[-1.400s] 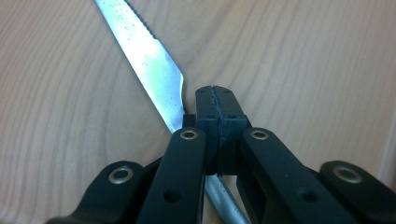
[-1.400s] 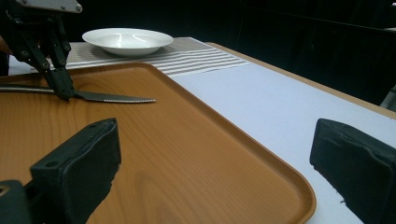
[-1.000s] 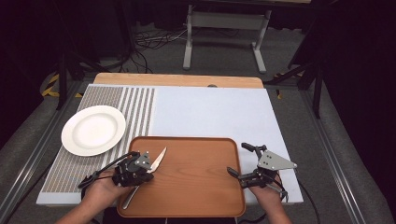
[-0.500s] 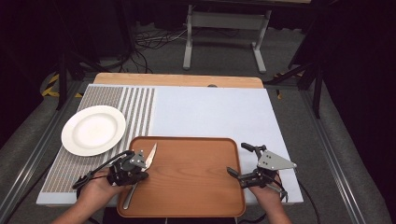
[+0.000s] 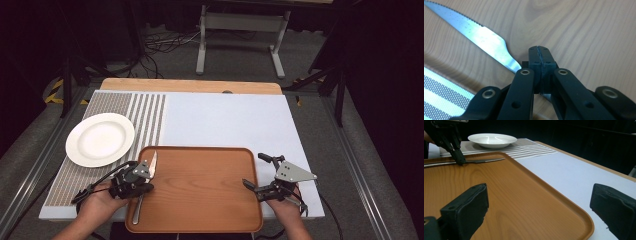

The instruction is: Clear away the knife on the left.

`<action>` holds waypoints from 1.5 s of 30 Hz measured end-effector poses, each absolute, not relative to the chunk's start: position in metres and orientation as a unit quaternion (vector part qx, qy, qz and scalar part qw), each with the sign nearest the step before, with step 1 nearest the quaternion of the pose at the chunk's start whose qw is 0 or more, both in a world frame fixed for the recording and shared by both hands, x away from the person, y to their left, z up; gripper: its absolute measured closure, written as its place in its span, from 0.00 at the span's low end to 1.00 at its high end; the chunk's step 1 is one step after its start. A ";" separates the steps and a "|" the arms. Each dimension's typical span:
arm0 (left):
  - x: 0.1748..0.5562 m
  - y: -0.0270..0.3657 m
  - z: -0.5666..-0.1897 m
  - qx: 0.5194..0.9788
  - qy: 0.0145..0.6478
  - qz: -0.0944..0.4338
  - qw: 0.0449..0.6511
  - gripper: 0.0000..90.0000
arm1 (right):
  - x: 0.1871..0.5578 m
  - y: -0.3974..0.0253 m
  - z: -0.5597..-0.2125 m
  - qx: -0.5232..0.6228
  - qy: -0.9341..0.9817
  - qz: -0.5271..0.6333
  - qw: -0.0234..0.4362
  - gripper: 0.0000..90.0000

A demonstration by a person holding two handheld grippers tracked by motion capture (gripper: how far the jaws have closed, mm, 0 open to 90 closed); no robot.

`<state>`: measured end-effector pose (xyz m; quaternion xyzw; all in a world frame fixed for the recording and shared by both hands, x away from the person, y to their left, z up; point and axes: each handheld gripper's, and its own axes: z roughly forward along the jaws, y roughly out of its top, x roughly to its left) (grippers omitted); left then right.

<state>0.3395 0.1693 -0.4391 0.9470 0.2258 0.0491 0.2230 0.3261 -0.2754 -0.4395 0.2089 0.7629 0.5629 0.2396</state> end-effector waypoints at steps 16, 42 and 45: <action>0.337 0.178 -0.440 0.943 0.242 0.051 0.223 1.00 | 0.326 -0.275 -0.440 0.209 0.764 0.563 0.237 0.03; 0.340 0.190 -0.420 0.909 0.226 0.034 0.350 0.18 | 0.326 -0.274 -0.439 0.209 0.763 0.564 0.236 0.03; 0.338 0.192 -0.416 0.898 0.224 0.047 0.375 0.10 | 0.326 -0.274 -0.439 0.208 0.763 0.564 0.237 0.03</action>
